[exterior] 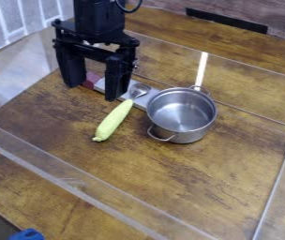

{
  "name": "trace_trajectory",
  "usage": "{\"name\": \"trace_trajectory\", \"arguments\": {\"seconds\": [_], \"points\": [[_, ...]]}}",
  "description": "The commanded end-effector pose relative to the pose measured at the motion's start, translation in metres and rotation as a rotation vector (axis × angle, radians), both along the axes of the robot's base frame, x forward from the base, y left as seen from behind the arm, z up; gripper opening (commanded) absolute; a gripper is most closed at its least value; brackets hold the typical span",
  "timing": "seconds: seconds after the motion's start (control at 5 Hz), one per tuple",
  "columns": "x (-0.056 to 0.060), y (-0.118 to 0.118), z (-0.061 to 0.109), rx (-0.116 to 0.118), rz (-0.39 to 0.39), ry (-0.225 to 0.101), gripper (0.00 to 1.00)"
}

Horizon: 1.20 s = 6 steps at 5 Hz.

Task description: Move the toy knife to the right side of the table

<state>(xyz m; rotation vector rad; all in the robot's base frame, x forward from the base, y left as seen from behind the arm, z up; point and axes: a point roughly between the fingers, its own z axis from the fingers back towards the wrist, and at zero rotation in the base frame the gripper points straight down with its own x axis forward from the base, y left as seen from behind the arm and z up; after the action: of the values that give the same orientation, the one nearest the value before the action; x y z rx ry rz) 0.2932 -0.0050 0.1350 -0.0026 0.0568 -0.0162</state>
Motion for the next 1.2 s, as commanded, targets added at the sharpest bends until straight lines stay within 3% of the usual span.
{"name": "trace_trajectory", "arguments": {"seconds": [0.0,0.2,0.6,0.8,1.0], "points": [[0.005,-0.007,-0.012,0.000,-0.027,0.017,1.00],[0.001,-0.005,-0.036,-0.004,-0.047,0.026,1.00],[0.009,-0.012,-0.079,0.001,-0.053,0.051,1.00],[0.015,-0.003,-0.091,0.001,-0.029,0.053,1.00],[0.016,0.002,-0.093,0.002,-0.015,0.055,0.00]]}}
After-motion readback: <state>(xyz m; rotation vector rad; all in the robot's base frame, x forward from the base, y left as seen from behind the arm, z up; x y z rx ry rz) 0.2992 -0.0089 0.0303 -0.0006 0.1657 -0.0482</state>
